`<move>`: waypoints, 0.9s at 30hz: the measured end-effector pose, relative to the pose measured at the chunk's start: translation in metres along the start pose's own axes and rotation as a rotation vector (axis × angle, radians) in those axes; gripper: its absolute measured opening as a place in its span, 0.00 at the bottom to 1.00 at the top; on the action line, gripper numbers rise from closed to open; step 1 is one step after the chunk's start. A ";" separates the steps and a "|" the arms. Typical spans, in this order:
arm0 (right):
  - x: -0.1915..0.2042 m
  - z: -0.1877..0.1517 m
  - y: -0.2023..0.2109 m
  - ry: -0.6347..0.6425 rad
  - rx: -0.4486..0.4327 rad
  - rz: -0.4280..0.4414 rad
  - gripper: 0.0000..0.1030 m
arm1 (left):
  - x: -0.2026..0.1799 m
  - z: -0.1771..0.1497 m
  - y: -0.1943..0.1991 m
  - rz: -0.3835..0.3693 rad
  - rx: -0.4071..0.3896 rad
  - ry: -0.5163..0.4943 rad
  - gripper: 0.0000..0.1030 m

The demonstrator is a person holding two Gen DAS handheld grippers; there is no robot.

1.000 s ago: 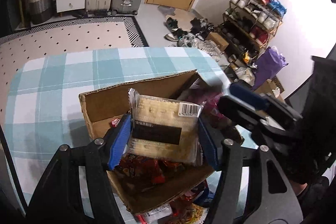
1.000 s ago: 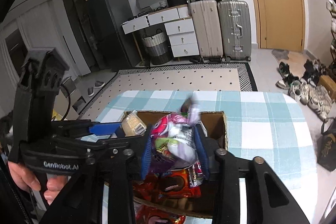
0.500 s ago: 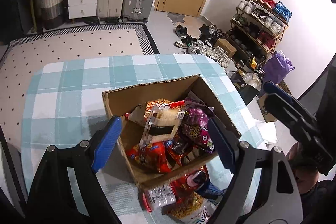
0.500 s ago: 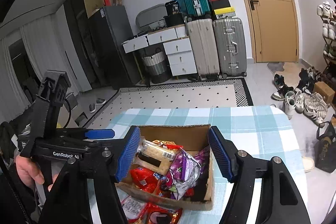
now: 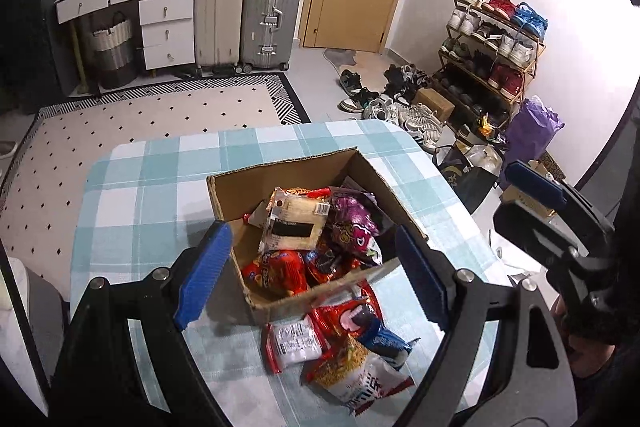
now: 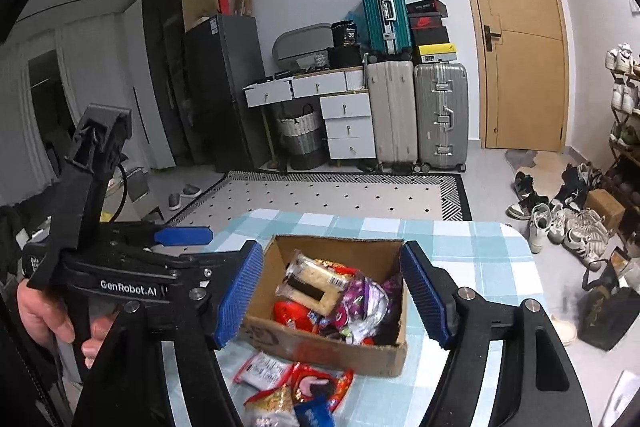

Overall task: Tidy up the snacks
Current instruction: 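Move both tools back over the remaining snacks on the table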

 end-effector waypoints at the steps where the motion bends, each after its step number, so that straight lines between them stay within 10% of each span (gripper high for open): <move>1: 0.002 0.000 0.004 0.001 -0.002 -0.001 0.71 | -0.002 -0.002 0.005 0.005 -0.004 -0.002 0.80; 27: 0.025 -0.053 0.112 -0.010 -0.019 -0.009 0.78 | -0.024 -0.087 0.091 0.063 -0.080 0.028 0.99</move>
Point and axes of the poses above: each gripper's, at about its wrist camera, not at the fingertips, and y roughly against the way its jaws point, x to its left, z to its top, the point moved 1 cm from there along -y, roughly the way its jaws point, and after that the axes turned 8 degrees about -x, right-handed, at the moved point
